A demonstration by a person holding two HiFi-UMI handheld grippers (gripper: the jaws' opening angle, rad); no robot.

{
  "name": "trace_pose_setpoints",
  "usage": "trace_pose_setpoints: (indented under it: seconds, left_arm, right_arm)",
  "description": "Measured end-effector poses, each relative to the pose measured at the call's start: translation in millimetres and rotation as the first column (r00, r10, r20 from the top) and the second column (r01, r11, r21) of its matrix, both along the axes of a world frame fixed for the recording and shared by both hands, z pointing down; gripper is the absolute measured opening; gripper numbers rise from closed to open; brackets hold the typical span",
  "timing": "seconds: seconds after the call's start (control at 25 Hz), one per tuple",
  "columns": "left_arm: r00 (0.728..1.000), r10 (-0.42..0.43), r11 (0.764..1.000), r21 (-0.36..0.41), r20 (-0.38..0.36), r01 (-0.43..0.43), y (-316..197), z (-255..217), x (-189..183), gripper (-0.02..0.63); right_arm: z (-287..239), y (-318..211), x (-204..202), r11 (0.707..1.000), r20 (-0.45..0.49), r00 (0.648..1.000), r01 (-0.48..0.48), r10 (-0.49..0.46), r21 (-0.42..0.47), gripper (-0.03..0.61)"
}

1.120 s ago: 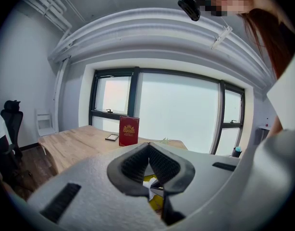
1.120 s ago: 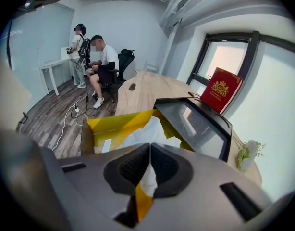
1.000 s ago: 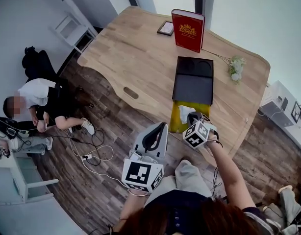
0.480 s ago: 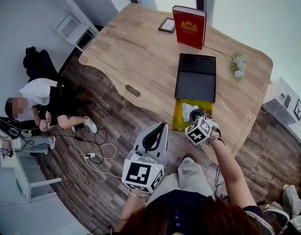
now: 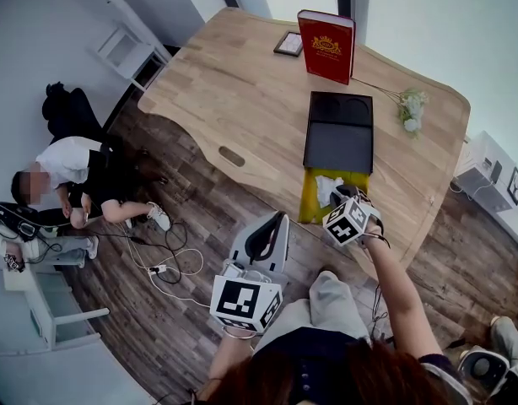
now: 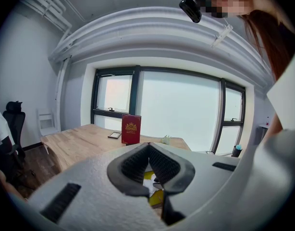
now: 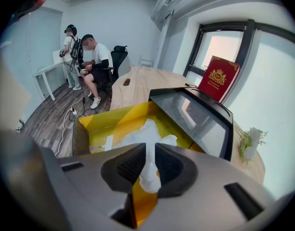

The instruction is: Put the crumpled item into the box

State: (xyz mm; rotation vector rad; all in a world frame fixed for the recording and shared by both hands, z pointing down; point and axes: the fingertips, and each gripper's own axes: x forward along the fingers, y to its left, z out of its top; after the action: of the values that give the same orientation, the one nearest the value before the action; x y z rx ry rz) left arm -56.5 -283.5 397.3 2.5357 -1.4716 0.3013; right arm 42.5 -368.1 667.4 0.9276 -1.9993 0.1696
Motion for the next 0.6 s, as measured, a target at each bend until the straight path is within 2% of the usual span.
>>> trace_pose_setpoints:
  seconds: [0.6]
  left_arm:
    - [1.000, 0.030, 0.999, 0.038, -0.011, -0.029, 16, -12, -4, 0.028]
  right_arm:
    - [-36, 9, 6, 0.993, 0.048, 0.994, -0.097, 0.094, 0.065, 0.046]
